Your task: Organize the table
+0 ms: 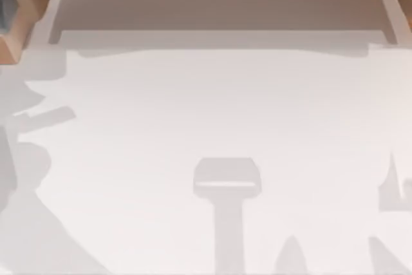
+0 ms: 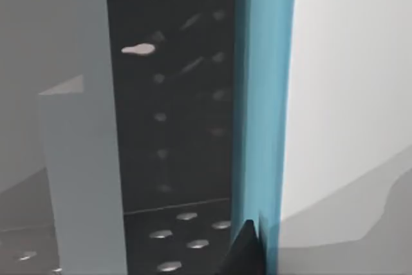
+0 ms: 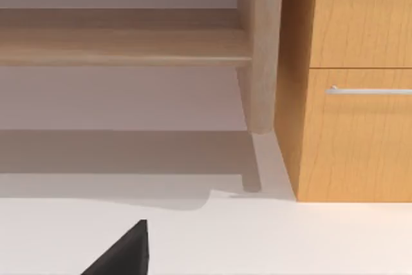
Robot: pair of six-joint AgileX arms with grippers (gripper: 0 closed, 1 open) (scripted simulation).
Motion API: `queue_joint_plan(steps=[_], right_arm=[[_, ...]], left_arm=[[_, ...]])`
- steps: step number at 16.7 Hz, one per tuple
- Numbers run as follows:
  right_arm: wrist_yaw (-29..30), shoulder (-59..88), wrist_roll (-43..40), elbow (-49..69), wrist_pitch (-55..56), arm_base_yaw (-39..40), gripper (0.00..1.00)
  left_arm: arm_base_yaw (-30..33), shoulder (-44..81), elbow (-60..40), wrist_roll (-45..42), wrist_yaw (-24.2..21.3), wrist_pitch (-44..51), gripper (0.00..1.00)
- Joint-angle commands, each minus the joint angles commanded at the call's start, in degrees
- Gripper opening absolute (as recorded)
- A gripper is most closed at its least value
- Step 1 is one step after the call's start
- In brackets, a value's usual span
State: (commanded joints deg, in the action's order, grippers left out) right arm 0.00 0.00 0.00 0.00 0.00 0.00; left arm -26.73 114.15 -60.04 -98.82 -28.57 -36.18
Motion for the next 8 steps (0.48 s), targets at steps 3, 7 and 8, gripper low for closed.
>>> queue_joint_plan(steps=[3, 7, 8], right_arm=[[0.0, 0.0, 0.0, 0.0, 0.0, 0.0, 1.0], [0.0, 0.0, 0.0, 0.0, 0.0, 0.0, 1.0], [0.0, 0.0, 0.0, 0.0, 0.0, 0.0, 1.0]], left_arm=[[0.0, 0.0, 0.0, 0.0, 0.0, 0.0, 0.0], [0.0, 0.0, 0.0, 0.0, 0.0, 0.0, 0.3], [0.0, 0.0, 0.0, 0.0, 0.0, 0.0, 0.38]])
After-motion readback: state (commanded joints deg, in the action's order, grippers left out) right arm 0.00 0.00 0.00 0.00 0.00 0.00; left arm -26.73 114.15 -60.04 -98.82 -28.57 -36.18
